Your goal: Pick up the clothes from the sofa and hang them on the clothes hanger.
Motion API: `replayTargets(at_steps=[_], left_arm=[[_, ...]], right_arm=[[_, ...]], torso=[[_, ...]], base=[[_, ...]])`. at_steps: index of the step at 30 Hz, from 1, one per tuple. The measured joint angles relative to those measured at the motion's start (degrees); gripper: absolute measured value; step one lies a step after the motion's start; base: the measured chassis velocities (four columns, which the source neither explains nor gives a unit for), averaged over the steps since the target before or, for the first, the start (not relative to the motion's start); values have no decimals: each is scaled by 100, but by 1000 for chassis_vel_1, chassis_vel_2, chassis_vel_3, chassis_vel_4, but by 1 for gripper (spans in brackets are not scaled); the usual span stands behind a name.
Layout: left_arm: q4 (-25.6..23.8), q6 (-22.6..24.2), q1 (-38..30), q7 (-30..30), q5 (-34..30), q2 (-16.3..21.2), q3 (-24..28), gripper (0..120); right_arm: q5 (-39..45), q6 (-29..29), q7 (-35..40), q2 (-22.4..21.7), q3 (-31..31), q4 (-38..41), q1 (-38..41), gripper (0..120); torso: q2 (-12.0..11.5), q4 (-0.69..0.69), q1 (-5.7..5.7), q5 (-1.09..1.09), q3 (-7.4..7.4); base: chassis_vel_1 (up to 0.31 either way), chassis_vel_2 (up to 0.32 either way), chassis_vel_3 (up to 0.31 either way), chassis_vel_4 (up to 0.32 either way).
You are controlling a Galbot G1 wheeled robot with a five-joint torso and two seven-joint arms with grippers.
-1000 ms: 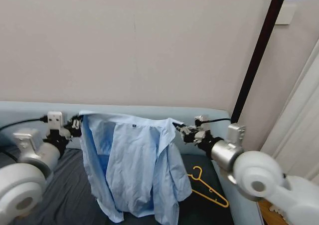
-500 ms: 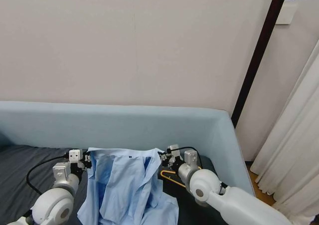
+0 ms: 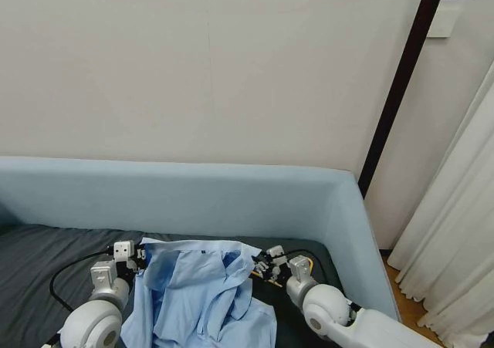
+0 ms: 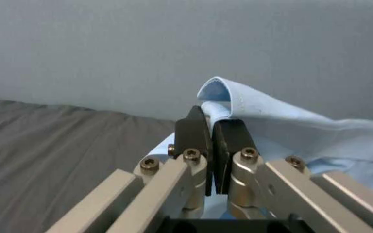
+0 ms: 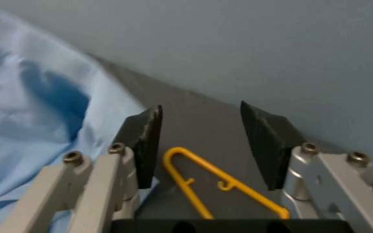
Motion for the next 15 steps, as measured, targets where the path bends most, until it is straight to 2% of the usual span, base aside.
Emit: replayTargets(at_steps=[2,3,7,8,11,12,15], left_arm=[[-8,-41,13,47,49,-10,48,0],[-8,-41,13,47,49,-10,48,0],[-71,-222,106,250,329,-18,194,0],[-71,-222,106,250,329,-18,194,0],[-101,-328,185,350,618,-63,296,0],[-101,-328,185,350,618,-63,296,0],[-139,-375,233,385,675,-93,334,0]], right_arm=[[68,2,-59,-134,263,-5,-140,60],[68,2,-59,-134,263,-5,-140,60],[88,-3,-427,-417,766,-232,-636,79],[88,-3,-427,-417,766,-232,-636,79],[-250,69,-1221,-419,1036,-749,-860,92],[-250,69,-1221,-419,1036,-749,-860,92],[-862,513,-2045,-257,1069,-1644,-763,100]], torso=[[0,1,0,0,0],[0,1,0,0,0],[1,-2,0,-1,-1],[1,-2,0,-1,-1],[1,-2,-1,0,0],[1,-2,-1,0,0],[1,-1,-1,1,0]], base=[[0,0,0,0],[0,0,0,0],[0,0,0,0],[0,0,0,0],[0,0,0,0],[0,0,0,0],[0,0,0,0]])
